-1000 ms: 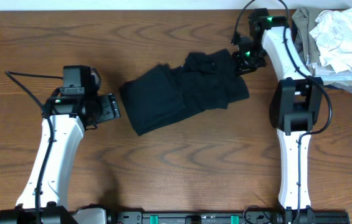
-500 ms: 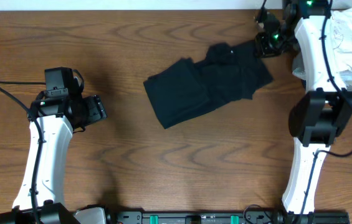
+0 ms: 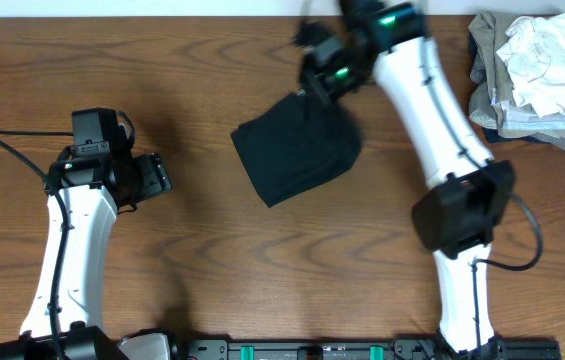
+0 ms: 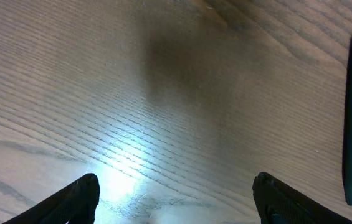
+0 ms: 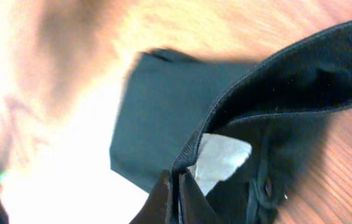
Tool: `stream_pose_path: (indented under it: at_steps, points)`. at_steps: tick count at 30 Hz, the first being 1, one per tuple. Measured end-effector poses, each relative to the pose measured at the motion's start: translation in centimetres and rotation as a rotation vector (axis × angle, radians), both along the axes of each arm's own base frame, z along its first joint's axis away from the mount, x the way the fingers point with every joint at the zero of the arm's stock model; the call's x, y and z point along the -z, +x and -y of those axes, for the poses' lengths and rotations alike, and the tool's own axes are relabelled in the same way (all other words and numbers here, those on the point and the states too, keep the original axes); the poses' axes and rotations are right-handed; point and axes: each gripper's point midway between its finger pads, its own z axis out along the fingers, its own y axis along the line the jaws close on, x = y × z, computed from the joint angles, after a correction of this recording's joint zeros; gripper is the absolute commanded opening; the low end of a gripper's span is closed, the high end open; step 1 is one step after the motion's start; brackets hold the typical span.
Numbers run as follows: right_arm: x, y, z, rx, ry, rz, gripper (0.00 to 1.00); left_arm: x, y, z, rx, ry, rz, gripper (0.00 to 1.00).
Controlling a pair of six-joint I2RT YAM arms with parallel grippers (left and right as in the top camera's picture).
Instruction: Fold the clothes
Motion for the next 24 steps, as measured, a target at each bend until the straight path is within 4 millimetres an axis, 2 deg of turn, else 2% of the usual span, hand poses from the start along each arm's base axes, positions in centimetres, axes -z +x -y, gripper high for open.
stream_pose_path:
  at_steps: [2, 5, 7, 11, 13, 16, 20, 24]
  points:
    - [0.1, -1.7, -2.9, -0.062, -0.003, 0.007, 0.07, 0.0, 0.0, 0.0, 0.000, 0.000, 0.000, 0.80]
    - [0.6, -4.0, -6.0, -0.136, -0.011, 0.001, 0.08, 0.0, 0.0, 0.0, 0.000, 0.000, 0.000, 0.80]
    - [1.5, -5.2, -7.8, -0.178, -0.024, -0.007, 0.11, 0.0, 0.0, 0.0, 0.000, 0.000, 0.000, 0.80]
    - [4.3, -6.7, -9.8, -0.223, -0.055, -0.045, 0.16, 0.0, 0.1, 0.0, 0.000, 0.001, 0.005, 0.80]
    - [5.8, -7.1, -10.2, -0.233, -0.081, -0.064, 0.20, -0.1, 0.2, 0.0, 0.000, 0.001, 0.008, 0.80]
    - [6.9, -7.1, -10.1, -0.227, -0.111, -0.070, 0.38, -0.1, 0.3, 0.0, 0.000, 0.001, 0.011, 0.80]
    - [6.5, -6.1, -9.2, -0.204, -0.130, -0.040, 0.56, -0.2, 0.7, 0.1, 0.004, -0.007, 0.030, 0.80]
    - [5.4, -4.4, -7.2, -0.146, -0.147, -0.011, 0.61, -0.3, 1.1, 0.9, 0.024, -0.047, 0.048, 0.80]
